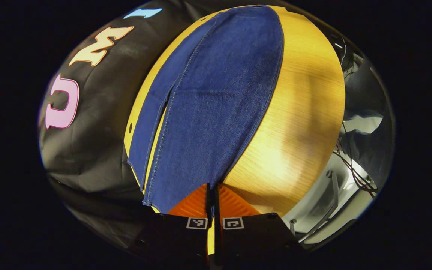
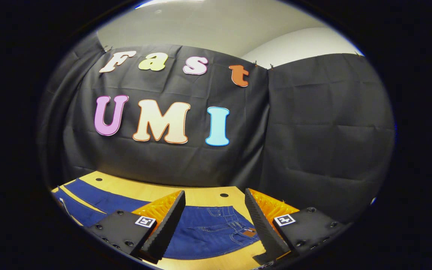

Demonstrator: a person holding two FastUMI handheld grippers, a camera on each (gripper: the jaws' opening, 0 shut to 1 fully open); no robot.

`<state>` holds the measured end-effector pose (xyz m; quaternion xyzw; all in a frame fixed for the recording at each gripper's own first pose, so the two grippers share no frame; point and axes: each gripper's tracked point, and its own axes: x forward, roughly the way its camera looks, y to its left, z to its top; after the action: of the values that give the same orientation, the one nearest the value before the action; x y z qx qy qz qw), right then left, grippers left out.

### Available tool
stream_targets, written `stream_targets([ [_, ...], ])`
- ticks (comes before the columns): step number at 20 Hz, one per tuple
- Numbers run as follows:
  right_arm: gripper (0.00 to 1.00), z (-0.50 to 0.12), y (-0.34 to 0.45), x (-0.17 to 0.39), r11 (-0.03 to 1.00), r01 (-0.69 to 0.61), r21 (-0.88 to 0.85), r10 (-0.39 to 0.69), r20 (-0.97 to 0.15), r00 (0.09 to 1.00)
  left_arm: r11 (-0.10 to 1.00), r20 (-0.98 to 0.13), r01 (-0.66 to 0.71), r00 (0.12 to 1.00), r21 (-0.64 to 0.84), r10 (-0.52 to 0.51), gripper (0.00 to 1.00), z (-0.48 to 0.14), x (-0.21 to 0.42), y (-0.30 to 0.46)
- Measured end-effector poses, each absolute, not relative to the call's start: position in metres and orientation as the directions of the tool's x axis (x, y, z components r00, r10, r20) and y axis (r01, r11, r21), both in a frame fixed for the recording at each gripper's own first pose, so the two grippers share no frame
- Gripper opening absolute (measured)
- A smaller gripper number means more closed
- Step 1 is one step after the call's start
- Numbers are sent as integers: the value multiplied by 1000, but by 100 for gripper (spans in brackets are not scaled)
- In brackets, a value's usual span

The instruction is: Grasp the waist and the cuffs of the jeans and fold them to make the two legs overlap; first hold the waist and fold one-third of the jeans toward the cuffs, then hold the cuffs and fold the remaining one-third in the same direction to finish folding.

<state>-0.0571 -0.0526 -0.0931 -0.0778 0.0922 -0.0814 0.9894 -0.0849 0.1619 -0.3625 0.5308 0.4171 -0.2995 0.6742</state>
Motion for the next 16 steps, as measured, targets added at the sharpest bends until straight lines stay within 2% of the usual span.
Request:
stream_targets([
  [5,98,-131,-94,-49,919,29,-393,-127,-226,966,255,-877,843,478,474,53,0,-362,-86,162],
  [12,99,-237,-127,-77,737,-271,-619,-69,-467,881,261,-871,833,484,487,81,0,-362,-85,162],
  [14,96,-272,-123,-85,690,-379,-616,-49,-563,825,279,-871,827,483,488,93,0,-362,-85,162],
  [16,99,-304,-121,-95,656,-449,-606,-32,-617,786,295,-871,822,482,487,97,0,-362,-86,162],
])
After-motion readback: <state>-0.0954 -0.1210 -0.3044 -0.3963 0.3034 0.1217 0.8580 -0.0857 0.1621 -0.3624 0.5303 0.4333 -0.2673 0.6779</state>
